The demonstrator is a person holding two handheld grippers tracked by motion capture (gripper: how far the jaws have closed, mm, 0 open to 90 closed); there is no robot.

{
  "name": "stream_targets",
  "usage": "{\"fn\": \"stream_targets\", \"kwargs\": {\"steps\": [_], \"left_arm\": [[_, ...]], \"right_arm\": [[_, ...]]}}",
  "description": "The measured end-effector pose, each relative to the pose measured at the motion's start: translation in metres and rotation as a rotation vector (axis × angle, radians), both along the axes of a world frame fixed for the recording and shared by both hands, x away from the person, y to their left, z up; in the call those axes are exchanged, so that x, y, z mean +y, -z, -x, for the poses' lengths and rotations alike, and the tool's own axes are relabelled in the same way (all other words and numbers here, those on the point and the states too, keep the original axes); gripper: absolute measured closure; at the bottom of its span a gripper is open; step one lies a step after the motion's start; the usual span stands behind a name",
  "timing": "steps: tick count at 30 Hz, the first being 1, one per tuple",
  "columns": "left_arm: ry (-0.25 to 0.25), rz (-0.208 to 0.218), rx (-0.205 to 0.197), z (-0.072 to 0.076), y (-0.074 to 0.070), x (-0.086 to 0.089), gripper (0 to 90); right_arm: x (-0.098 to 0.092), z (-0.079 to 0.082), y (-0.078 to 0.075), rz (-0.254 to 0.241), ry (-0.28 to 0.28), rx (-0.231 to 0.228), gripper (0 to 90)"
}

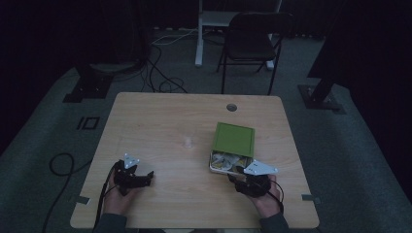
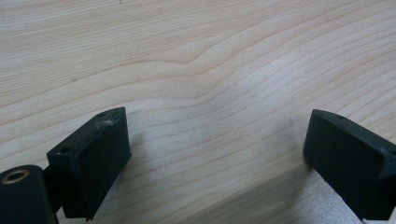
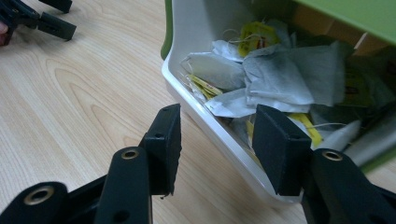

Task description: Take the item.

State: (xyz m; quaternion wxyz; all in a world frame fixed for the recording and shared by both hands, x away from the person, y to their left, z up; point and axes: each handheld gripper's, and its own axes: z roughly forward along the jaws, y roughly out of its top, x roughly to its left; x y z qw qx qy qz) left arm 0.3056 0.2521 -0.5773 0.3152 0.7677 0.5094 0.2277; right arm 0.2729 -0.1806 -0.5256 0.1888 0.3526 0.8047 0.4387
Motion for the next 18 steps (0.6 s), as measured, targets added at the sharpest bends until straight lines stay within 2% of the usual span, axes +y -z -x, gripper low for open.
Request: {"fn": "stream_targets", "kwargs": {"steps": [8,18], "left_arm": [[0.0,0.0,0.0,0.0,0.0,0.0,8.0],[0.002,-0.002,0.0,0.0,0.0,0.0,8.0]], "right_arm": [[0.008,-0.008,0.007,0.009,-0.023,0.006,52.2],[0.011,-0.013,0.014,0.022,-0.027,0.021,53.0]]}}
